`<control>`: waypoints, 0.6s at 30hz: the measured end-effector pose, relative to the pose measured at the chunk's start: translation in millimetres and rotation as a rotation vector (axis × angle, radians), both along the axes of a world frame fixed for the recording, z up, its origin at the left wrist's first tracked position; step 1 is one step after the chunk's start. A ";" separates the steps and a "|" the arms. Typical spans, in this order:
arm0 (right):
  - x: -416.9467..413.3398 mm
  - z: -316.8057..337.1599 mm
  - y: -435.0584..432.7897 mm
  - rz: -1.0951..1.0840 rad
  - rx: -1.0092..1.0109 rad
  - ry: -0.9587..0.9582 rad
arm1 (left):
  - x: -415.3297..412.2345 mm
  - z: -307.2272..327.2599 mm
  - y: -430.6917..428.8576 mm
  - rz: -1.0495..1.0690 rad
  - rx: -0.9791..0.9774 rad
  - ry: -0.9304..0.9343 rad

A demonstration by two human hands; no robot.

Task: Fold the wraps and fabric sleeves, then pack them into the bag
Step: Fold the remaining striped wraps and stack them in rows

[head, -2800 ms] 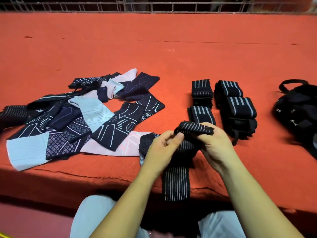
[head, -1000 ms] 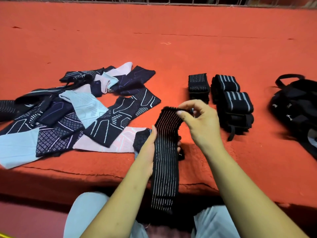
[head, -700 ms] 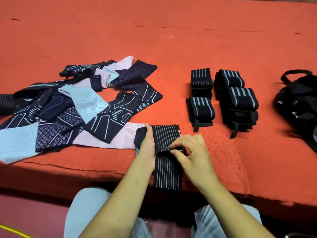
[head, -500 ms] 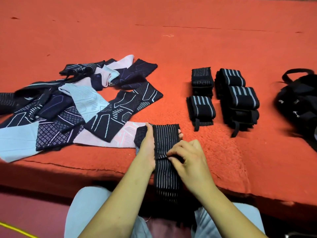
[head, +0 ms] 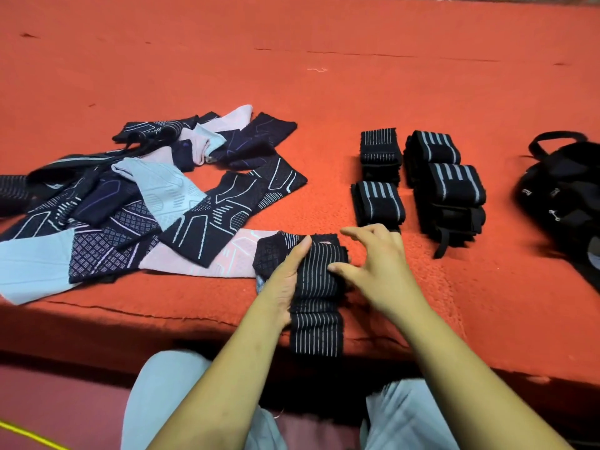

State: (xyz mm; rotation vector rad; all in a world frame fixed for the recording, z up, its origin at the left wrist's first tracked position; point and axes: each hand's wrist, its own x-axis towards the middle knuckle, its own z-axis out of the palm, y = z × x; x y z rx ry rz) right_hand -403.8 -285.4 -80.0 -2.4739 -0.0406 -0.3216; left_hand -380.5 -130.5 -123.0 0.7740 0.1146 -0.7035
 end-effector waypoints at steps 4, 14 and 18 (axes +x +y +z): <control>19.3 10.4 -2.3 0.122 -0.051 0.206 | -4.5 1.1 -1.5 0.002 0.015 -0.025; 26.9 32.6 -16.5 -0.013 0.190 -0.046 | -6.7 -4.2 -2.8 -0.069 0.198 -0.163; 25.2 38.7 -17.2 -0.055 0.259 -0.148 | -7.1 -3.9 -1.6 -0.077 0.170 -0.174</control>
